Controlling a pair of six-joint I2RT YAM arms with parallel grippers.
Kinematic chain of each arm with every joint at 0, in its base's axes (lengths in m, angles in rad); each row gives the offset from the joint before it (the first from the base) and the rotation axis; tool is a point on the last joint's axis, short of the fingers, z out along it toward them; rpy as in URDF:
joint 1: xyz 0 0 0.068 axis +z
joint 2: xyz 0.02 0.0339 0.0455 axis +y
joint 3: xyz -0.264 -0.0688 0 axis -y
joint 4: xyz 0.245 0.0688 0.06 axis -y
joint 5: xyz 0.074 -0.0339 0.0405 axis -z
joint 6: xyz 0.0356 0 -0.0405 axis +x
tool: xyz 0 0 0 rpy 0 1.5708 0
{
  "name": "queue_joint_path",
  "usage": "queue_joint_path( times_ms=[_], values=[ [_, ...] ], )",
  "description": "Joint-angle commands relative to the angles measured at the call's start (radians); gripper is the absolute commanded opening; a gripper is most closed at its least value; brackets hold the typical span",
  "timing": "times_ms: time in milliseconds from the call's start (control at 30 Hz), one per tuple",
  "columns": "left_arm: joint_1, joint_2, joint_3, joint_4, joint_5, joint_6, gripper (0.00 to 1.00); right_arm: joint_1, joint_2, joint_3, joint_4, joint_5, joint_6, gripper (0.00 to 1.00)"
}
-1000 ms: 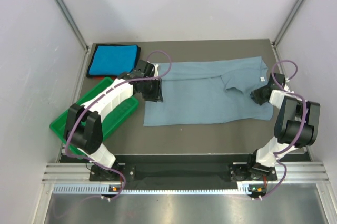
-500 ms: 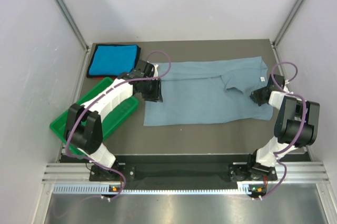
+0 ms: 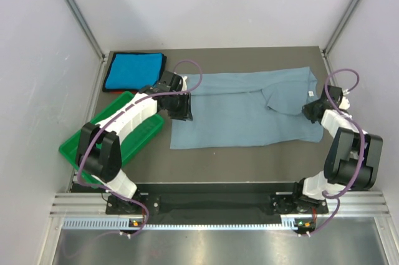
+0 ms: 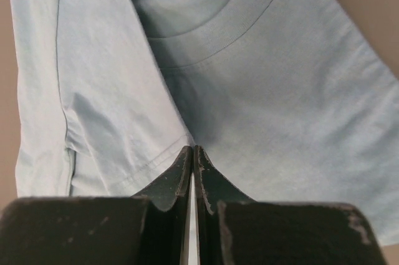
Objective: Fold and stack the t-shirts
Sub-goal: Fold the tshirt
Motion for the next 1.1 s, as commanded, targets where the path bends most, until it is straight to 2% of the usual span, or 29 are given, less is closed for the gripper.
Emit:
queue_joint_path(
  times_ms=[0, 367, 1067],
  values=[
    [0.005, -0.015, -0.009, 0.028, 0.015, 0.003, 0.38, 0.009, -0.042, 0.024, -0.040, 0.049, -0.039, 0.00],
    [0.005, -0.012, -0.015, 0.034, 0.011, -0.001, 0.38, 0.009, -0.092, -0.063, -0.021, 0.042, -0.041, 0.00],
    [0.005, 0.009, 0.005, 0.010, -0.045, 0.000, 0.39, 0.009, -0.048, -0.137, 0.048, 0.061, -0.041, 0.00]
  ],
)
